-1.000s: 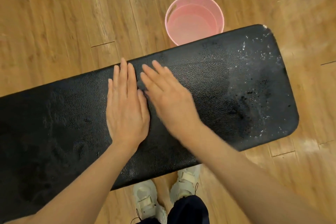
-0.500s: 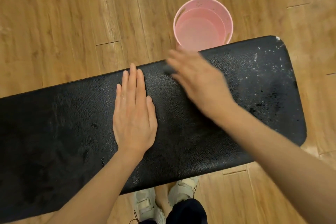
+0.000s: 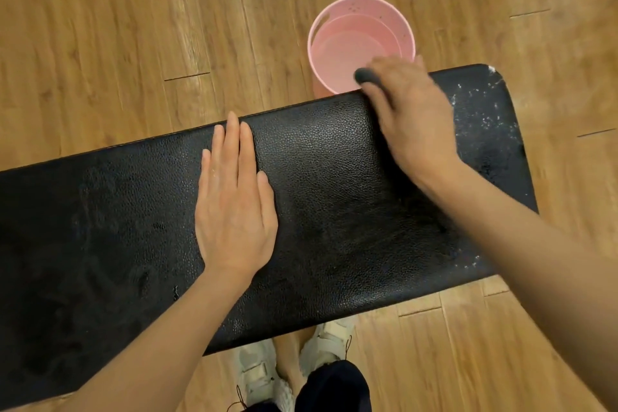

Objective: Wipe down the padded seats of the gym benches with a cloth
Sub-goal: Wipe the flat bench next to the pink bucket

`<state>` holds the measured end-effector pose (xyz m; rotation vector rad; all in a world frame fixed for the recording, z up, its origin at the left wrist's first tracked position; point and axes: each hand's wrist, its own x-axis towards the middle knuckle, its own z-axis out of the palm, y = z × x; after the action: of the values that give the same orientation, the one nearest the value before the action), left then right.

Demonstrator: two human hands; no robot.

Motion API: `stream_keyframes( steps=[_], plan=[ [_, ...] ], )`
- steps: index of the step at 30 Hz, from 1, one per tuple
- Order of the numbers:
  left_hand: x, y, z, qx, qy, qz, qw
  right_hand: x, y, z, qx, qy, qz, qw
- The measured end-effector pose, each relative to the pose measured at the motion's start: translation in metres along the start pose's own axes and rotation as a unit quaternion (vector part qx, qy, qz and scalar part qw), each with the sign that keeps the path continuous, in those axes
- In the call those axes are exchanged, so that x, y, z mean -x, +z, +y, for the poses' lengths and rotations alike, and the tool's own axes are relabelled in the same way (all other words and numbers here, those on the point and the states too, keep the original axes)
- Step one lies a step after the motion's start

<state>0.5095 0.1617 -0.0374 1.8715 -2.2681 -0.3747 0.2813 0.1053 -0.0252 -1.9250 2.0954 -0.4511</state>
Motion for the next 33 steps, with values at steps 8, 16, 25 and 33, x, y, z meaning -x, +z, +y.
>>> stream_keyframes(
  steps=[8,16,25,33],
  plan=[
    [0.001,0.001,-0.001,0.001,0.0,0.005,1.0,0.106,0.01,-0.024,-0.011,-0.024,0.045,0.999],
    [0.002,0.002,-0.001,0.001,0.008,0.02,1.0,0.005,0.013,-0.013,-0.026,0.082,0.075,0.994],
    [0.002,0.003,-0.004,0.007,0.012,0.032,0.999,0.091,0.003,-0.002,-0.023,0.005,0.044,0.999],
    [0.002,0.004,-0.005,0.01,0.024,0.033,0.999,0.126,0.0,-0.011,-0.042,0.048,0.051,0.997]
  ],
)
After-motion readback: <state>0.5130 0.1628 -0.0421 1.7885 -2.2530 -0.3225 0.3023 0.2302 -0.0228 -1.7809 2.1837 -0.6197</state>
